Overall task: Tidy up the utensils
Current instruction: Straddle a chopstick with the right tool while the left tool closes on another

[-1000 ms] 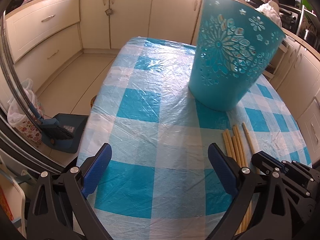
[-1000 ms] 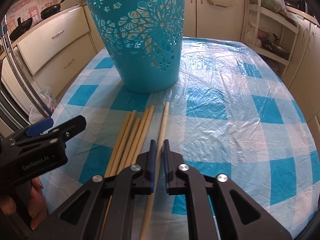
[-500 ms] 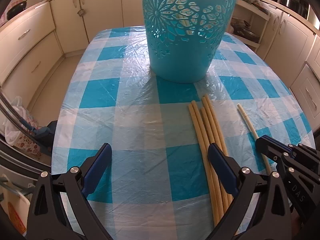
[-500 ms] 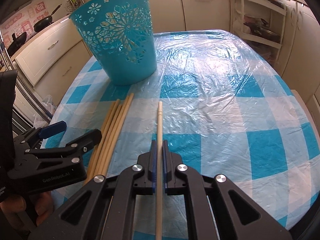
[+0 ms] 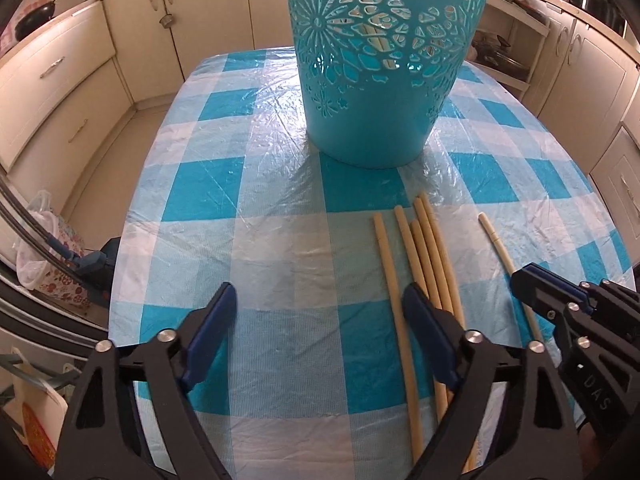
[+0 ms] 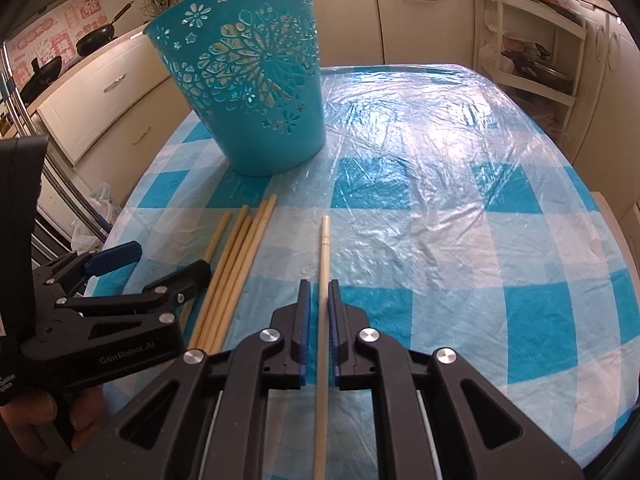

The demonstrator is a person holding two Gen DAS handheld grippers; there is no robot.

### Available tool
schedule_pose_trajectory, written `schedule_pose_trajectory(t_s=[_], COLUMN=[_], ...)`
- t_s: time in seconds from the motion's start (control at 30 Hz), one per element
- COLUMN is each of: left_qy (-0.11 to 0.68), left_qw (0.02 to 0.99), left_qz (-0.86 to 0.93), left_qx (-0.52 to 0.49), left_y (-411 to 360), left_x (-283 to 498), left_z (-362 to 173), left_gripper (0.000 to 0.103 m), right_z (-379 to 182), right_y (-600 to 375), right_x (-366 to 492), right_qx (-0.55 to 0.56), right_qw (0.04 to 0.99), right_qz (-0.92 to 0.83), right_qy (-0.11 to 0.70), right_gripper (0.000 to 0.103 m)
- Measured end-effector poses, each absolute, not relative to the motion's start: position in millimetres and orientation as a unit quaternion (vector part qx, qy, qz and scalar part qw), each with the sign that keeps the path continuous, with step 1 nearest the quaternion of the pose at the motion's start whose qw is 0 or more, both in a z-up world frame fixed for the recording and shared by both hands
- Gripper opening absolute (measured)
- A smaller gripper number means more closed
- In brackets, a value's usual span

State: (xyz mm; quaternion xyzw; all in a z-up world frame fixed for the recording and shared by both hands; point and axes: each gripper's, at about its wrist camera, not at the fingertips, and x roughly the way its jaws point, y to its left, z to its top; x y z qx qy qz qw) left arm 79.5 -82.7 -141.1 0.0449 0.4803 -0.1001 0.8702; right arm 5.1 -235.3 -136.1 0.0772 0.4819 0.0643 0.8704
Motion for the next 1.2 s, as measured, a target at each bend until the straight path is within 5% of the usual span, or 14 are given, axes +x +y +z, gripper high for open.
schedule_pose_trajectory(t_s=[0.23,1.0,1.2], left_qy=[0.471,0.469,0.467], left_qw=[0.871,0.866,0.865], left_qz=[-0.129,-0.152,-0.163], left_qx=[0.059,0.082,0.084], left_y=[-88,-97,-98], left_x=[83,84,83], left_z=[-137,-136,-136], left_gripper=[0.023,0.017,0.007], right_z=[-139,-141,-141], right_y=[-239,-246,-246], right_x=[13,19,19], right_qx=[0.066,0.071,0.073], right_qw=[0.875,0.876,0.875], right_qz=[0.046,0.061,0.064], right_qy=[0.478,0.474,0.474], right_gripper=[0.007,0.007,0.007])
